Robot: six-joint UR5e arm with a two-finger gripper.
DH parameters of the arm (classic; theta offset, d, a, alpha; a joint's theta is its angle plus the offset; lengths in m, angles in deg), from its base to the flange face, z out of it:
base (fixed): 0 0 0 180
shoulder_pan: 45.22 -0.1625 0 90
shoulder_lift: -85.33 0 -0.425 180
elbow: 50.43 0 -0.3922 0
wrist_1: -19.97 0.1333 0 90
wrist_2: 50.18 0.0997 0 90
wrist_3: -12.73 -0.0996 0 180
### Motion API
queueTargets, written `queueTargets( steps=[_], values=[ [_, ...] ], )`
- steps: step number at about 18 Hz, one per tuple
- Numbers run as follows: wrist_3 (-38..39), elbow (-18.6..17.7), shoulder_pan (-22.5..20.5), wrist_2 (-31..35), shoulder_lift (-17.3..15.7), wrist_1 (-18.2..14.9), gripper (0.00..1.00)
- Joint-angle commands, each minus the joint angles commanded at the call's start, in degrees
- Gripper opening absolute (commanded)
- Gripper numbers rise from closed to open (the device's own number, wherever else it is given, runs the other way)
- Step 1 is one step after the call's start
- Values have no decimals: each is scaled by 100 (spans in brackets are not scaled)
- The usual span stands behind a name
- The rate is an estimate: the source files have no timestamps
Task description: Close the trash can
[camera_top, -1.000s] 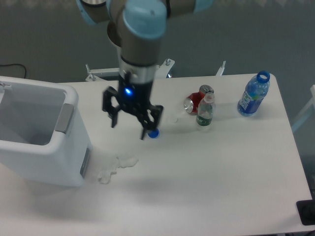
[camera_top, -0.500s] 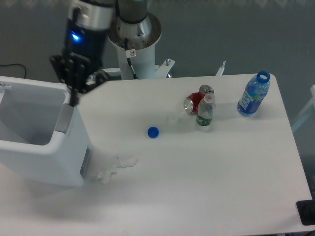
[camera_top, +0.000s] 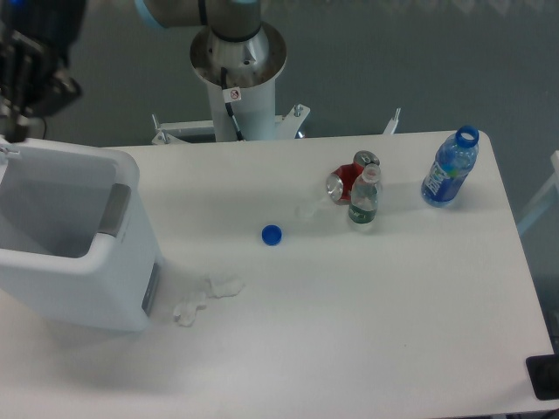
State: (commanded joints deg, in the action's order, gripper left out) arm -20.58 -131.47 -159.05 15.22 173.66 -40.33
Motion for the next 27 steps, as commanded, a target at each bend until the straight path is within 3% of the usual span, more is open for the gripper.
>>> queueTargets(
  steps=[10,19,27],
  values=[
    [-395,273,756,175,53,44,0],
    [-554,264,1837,2284,518,-114,0],
    [-501,264,1873,2452,501,-228,0]
  ],
)
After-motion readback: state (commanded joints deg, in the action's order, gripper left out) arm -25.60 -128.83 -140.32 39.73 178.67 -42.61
